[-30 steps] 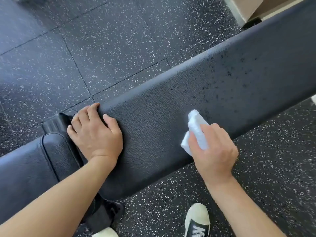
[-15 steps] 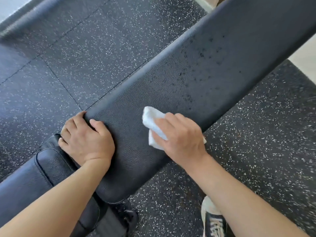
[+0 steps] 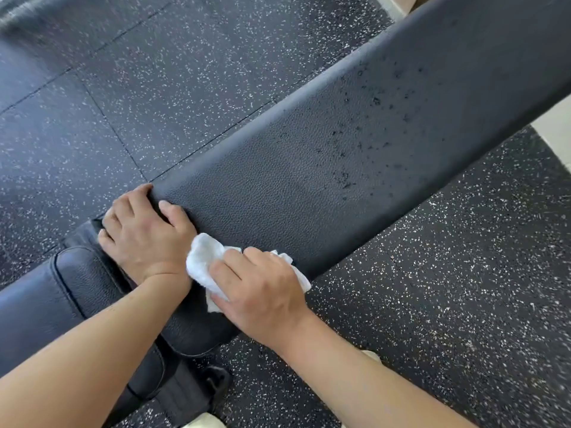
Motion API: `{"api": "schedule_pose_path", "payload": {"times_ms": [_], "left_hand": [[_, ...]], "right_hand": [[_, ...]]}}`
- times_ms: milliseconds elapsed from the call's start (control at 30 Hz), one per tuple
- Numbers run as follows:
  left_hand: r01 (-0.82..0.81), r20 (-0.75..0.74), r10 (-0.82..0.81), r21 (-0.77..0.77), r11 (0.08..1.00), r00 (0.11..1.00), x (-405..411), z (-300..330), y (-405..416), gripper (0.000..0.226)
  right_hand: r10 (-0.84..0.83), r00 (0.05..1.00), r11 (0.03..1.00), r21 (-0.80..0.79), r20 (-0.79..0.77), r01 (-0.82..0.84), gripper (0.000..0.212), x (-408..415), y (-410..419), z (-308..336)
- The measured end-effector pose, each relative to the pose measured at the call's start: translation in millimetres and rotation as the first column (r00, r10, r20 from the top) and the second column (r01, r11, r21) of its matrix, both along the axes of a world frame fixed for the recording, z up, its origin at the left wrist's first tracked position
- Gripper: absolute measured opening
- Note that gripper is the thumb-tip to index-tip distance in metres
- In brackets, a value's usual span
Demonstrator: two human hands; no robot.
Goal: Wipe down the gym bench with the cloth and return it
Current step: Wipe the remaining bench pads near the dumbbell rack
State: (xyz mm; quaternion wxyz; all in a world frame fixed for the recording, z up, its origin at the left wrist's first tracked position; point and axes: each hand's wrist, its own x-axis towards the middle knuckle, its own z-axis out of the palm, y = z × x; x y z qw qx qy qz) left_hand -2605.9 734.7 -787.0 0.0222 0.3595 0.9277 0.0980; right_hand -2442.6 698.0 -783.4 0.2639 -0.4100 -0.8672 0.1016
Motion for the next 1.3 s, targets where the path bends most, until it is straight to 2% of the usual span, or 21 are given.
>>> {"api": "schedule_pose_path", "payload": {"times_ms": [100, 167, 267, 367, 467, 533, 600, 700, 767, 833, 900, 967, 1033, 1200, 1300], "left_hand": [[0.006, -0.011, -0.006, -0.001, 1.0, 1.0, 2, 2, -1, 0.056], [0.014, -0.023, -0.014, 0.004, 1.0, 1.0, 3, 2, -1, 0.053], [0.0, -0.024, 0.001, 0.007, 1.0, 1.0, 4, 2, -1, 0.052], [-0.006, -0.02, 0.006, 0.011, 1.0, 1.0, 4, 3, 0, 0.051], [-0.003, -0.016, 0.004, 0.019, 1.0, 1.0, 5, 5, -1, 0.049], [-0.005, -0.018, 0.005, 0.026, 1.0, 1.0, 4, 5, -1, 0.048], [-0.001, -0.005, 0.001, 0.026, 1.0, 1.0, 4, 5, -1, 0.048], [-0.011, 0.023, 0.011, 0.011, 1.0, 1.0, 5, 6, 0, 0.05], [-0.012, 0.031, 0.013, -0.005, 1.0, 0.999, 5, 7, -2, 0.05], [-0.003, 0.045, 0.003, -0.006, 1.0, 0.999, 5, 9, -1, 0.051], [-0.003, 0.052, 0.003, -0.009, 1.0, 0.999, 4, 12, -1, 0.052], [-0.008, 0.058, 0.008, -0.003, 1.0, 0.998, 3, 12, -1, 0.052], [-0.007, 0.07, 0.007, 0.004, 1.0, 0.998, 4, 13, -1, 0.052], [-0.007, 0.081, 0.008, -0.007, 1.0, 0.997, 2, 12, -3, 0.051], [-0.013, 0.073, 0.014, -0.025, 1.0, 0.997, 3, 12, -1, 0.051]], "right_hand": [[0.176, 0.984, 0.982, 0.065, 0.033, -0.178, 0.014, 33, 18, 1], [0.207, 0.974, 0.97, 0.112, 0.092, -0.217, 0.008, 73, 46, 1], [0.058, 0.991, 0.985, 0.157, 0.122, -0.077, 0.013, 129, 102, 5], [-0.063, 0.991, 0.991, 0.123, 0.12, 0.048, 0.02, 138, 122, 8], [-0.041, 0.995, 0.997, 0.067, 0.089, 0.035, 0.025, 101, 97, 10], [0.029, 0.995, 0.999, 0.029, 0.091, -0.032, 0.014, 66, 80, 10], [0.101, 0.991, 0.995, -0.002, 0.082, -0.101, 0.014, 28, 76, 10], [0.21, 0.974, 0.978, -0.006, 0.087, -0.21, 0.015, -8, 98, 13], [0.22, 0.969, 0.975, 0.009, 0.112, -0.222, 0.017, -13, 129, 15], [0.131, 0.981, 0.991, -0.015, 0.145, -0.13, 0.021, -7, 172, 17], [-0.034, 0.977, 0.994, -0.095, 0.209, 0.055, 0.029, -1, 216, 20], [-0.149, 0.92, 0.966, -0.146, 0.362, 0.214, 0.036, -2, 242, 23], [-0.18, 0.896, 0.948, -0.17, 0.406, 0.267, 0.034, -17, 240, 27], [0.073, 0.922, 0.961, -0.273, 0.381, 0.037, 0.031, -103, 177, 31], [0.211, 0.887, 0.935, -0.35, 0.411, -0.06, 0.038, -144, 166, 27]]}}
